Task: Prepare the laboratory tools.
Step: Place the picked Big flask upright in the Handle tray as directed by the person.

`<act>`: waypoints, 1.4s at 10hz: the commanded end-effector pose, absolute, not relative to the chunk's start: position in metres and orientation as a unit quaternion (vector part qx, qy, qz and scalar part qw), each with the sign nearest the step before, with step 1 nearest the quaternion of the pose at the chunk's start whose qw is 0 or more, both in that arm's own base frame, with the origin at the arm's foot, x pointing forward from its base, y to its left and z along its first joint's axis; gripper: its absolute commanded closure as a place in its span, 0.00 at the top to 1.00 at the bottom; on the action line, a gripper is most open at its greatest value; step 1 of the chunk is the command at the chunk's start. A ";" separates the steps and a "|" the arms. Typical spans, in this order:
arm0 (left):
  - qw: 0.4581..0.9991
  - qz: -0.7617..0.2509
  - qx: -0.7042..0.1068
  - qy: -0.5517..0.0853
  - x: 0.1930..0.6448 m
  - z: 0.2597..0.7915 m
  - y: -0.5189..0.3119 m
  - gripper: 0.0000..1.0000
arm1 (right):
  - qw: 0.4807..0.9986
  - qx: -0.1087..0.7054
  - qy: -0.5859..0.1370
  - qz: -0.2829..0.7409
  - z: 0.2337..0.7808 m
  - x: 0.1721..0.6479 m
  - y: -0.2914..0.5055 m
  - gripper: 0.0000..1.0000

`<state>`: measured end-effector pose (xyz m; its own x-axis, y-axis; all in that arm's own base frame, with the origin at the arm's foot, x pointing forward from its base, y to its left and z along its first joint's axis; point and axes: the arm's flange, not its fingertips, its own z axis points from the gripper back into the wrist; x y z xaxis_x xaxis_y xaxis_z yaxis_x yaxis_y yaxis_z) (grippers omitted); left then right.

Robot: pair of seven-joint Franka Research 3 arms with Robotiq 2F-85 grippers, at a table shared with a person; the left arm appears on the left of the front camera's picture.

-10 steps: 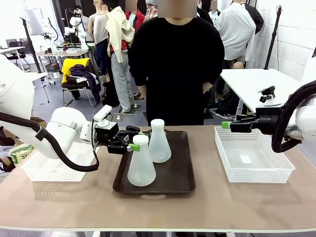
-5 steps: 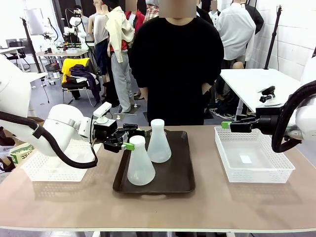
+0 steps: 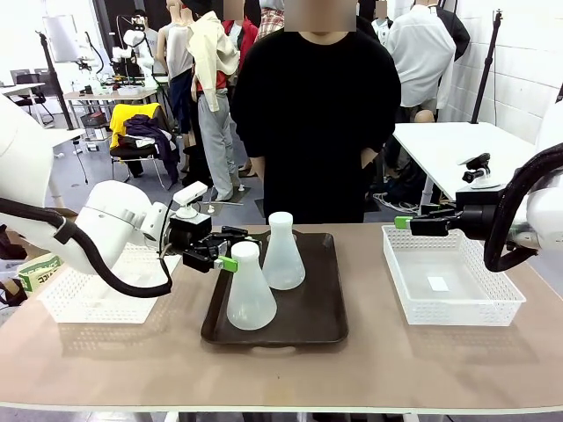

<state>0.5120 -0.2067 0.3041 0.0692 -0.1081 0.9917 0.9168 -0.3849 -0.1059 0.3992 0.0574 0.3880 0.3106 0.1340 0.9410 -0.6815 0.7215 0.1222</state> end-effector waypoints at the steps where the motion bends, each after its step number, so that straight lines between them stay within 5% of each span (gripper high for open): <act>1: 0.456 -0.595 -0.589 -0.302 0.514 0.308 -0.205 1.00 | 0.765 0.267 -0.524 0.263 0.387 0.399 0.058 1.00; 2: 0.435 -0.589 -0.588 -0.344 0.512 0.304 -0.207 1.00 | 0.765 0.267 -0.524 0.263 0.387 0.399 0.058 1.00; 14: 0.435 -0.589 -0.588 -0.344 0.512 0.304 -0.207 1.00 | 0.765 0.267 -0.524 0.263 0.387 0.399 0.058 1.00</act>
<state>0.5116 -0.2060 0.3034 0.0829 -0.1236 0.9889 0.9128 -0.3888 -0.1251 0.3992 0.0574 0.3880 0.3107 0.1340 0.9410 -0.6815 0.7215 0.1222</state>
